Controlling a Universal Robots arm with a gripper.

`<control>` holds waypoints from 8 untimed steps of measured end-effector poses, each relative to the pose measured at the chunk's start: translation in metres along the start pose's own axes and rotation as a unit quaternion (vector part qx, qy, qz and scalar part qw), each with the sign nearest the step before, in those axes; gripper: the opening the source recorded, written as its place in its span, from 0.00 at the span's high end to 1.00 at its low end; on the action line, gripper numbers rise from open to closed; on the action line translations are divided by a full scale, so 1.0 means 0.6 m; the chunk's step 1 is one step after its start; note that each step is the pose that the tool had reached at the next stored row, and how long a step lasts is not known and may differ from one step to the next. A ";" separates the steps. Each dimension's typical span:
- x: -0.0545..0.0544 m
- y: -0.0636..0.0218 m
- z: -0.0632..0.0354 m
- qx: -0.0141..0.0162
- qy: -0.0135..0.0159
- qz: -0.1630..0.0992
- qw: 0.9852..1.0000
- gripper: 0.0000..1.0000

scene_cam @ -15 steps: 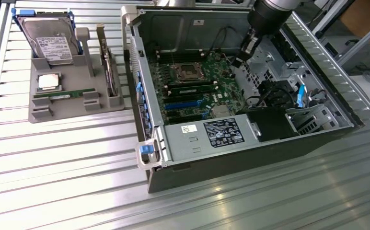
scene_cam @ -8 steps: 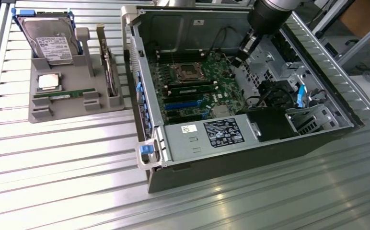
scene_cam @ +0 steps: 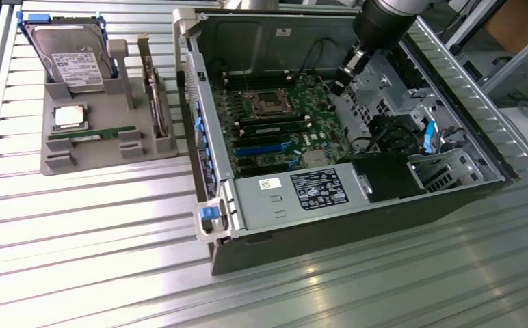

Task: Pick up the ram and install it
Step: 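Press down the ram until it locks into place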

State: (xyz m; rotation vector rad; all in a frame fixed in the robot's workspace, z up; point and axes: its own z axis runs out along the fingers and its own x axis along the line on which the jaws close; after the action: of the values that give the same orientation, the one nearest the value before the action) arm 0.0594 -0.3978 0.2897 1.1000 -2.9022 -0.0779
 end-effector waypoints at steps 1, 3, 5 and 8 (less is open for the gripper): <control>0.000 0.000 0.000 0.000 0.000 0.006 1.000 0.90; 0.000 0.000 0.000 0.000 -0.001 0.023 1.000 0.90; 0.000 0.000 0.001 -0.001 -0.002 0.041 0.999 0.90; 0.000 0.000 0.001 -0.001 -0.004 0.064 0.998 0.90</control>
State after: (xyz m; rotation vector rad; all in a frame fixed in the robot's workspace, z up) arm 0.0594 -0.3978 0.2891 0.9113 -2.9703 -0.0816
